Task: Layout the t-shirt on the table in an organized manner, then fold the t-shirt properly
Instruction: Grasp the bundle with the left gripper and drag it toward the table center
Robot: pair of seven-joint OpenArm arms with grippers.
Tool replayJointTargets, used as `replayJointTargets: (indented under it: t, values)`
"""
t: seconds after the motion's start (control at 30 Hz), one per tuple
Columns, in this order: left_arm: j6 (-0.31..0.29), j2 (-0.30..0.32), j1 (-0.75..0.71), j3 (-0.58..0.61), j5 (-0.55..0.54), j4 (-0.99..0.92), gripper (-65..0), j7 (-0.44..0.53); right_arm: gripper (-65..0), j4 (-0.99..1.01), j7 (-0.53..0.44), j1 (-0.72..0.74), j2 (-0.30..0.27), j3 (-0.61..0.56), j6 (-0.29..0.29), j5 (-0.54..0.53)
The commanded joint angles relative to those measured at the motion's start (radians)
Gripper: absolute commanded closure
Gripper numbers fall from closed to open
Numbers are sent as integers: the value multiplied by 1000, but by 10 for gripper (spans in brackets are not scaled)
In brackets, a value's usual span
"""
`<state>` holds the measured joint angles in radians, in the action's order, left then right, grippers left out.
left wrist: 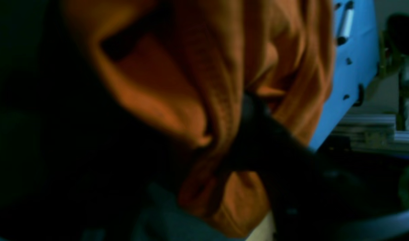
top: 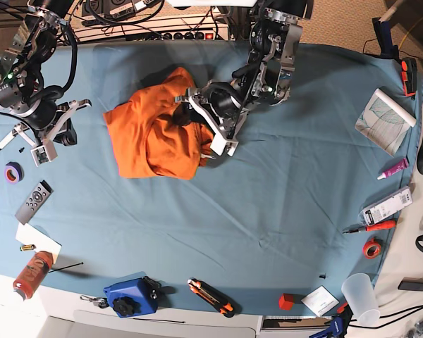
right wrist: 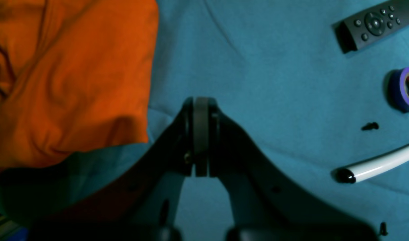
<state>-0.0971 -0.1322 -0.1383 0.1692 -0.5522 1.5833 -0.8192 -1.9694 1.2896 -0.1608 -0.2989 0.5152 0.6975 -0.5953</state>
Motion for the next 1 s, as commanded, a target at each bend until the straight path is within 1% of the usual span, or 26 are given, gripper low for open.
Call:
replayJointTargets:
  t: [0.0,0.07,0.1,0.17,0.2,0.3,0.37,0.4,0.47,0.57,0.6,0.63,0.7,0.77,0.83,0.97]
  values:
    - [3,-25,3,5,-15,7,-162,-10,0,-14,-24,9,-17,6,1,-9]
    - [3,-25,3,5,-32,7,-39,-11,0,-14,-35,8,-17,6,1,-9]
    - [3,-25,3,5,-32,7,0,-11,0,-14,-43,8,-17,6,1,-5]
    - [-2,-25,3,5,-32,8,0,-27,0,-14,-68,8,-17,6,1,31]
    - [-16,-25,3,4,-32,9,0,-51,0,-14,-86,8,-17,7,1,60]
    - [-72,-25,3,4,-32,32,0,-179,0,-14,-140,9,-17,26,-43,127]
    - [-97,-25,3,4,-32,67,0,-262,0,-14,-151,9,-17,44,-48,140]
    - [-105,-25,2,4,-32,89,0,-285,0,-13,-152,9,-18,53,-48,141]
    - [-112,-14,2,4,-30,138,0,-288,0,-13,-151,8,-17,69,-48,141]
    - [-112,22,0,-5,10,214,0,-288,0,-13,-152,9,-18,83,-48,141]
    - [-116,41,0,-10,14,236,0,-288,0,-13,-152,9,-18,82,-48,143]
    - [-141,64,0,-16,13,253,0,-288,0,-13,-153,9,-17,82,-48,143]
    - [-211,120,0,-24,13,277,0,-287,0,-13,-154,9,-17,82,-48,143]
    - [-261,190,1,-29,11,285,0,-280,0,-13,-159,9,-17,82,-48,143]
    - [-299,271,3,-29,9,284,0,-278,0,-13,-161,9,-17,82,-48,140]
    - [-359,429,26,-29,11,284,0,-204,0,-13,-161,8,-17,82,-48,140]
